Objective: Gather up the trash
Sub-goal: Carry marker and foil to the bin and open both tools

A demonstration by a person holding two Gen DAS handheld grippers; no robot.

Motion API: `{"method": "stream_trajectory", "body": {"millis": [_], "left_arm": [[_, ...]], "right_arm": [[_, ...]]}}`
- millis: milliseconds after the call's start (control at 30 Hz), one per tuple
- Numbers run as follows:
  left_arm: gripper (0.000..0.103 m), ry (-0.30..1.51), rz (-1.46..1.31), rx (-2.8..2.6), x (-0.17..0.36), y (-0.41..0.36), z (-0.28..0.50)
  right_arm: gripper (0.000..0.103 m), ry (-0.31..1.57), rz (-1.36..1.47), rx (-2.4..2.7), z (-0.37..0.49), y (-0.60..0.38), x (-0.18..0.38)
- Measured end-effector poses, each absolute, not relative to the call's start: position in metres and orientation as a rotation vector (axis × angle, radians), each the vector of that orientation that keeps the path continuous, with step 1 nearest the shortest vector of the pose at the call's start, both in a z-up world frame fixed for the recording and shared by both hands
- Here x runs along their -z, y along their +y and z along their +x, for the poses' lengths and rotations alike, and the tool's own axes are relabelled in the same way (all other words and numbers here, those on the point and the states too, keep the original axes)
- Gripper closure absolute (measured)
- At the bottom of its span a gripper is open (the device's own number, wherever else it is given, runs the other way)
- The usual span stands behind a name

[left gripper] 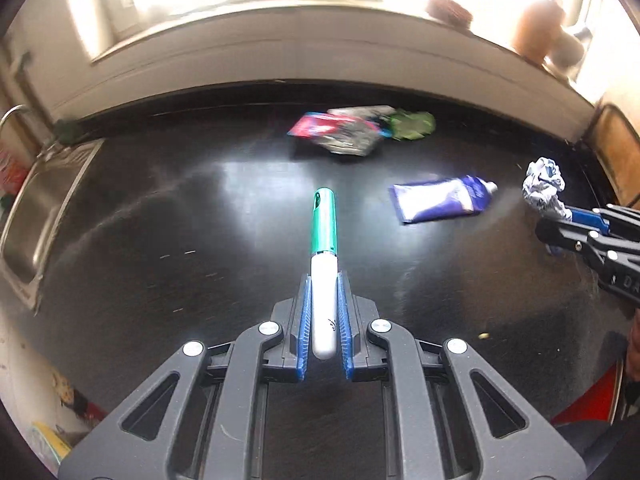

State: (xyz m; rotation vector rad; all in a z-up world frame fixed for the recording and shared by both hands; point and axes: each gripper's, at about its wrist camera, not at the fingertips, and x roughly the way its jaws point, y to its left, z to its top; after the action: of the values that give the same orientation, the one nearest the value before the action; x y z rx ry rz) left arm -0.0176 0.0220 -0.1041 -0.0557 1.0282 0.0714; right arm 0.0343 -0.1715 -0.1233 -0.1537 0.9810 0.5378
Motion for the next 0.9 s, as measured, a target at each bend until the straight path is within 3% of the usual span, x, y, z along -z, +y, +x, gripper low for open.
{"method": "stream_trajectory", "body": {"millis": [367, 633, 900], "left_arm": [[0.091, 1.009, -0.208, -0.416, 0.103, 0.164, -0.133], [0.091, 1.058, -0.449, -0.714, 0.152, 0.263, -0.252], [0.091, 1.069, -0.592, -0.846, 0.202, 0.324, -0.321]], "right_arm": [[0.076, 1.004, -0.303, -0.942, -0.018, 0.03, 0.124], [0.076, 1.06, -0.503, -1.279, -0.101, 0.199, 0.16], [0.076, 1.138, -0.698, -1.432, -0.172, 0.315, 0.225]]}}
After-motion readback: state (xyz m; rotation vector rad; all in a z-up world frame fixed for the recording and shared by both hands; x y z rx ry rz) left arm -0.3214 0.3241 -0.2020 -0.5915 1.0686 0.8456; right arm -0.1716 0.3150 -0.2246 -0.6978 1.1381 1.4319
